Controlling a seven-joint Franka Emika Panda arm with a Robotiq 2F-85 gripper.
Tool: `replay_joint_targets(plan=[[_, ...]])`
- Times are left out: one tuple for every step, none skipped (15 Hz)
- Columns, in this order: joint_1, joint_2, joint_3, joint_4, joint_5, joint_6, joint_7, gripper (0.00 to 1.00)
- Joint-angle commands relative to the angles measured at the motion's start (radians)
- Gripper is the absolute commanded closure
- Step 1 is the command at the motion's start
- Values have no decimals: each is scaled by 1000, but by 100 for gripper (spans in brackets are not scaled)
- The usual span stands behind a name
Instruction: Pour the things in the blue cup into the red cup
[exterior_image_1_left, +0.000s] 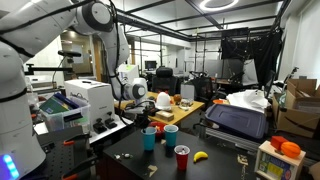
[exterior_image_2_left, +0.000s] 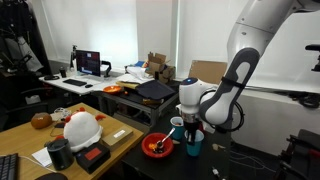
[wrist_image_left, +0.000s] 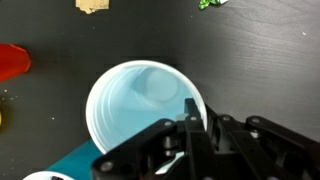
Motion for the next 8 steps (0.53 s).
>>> replay_joint_targets(plan=[[-24, 34, 41, 61, 50, -53, -33, 99], [-13, 47, 36, 76, 56, -56, -21, 99], [-7, 56, 34, 88, 62, -58, -15, 99], [0, 63, 30, 97, 63, -59, -8, 99], [12, 67, 20, 107, 60, -59, 4, 99], [17, 70, 15, 115, 58, -62, 11, 99], [21, 73, 13, 123, 57, -65, 15, 99], [15, 76, 20, 132, 62, -77, 8, 99]])
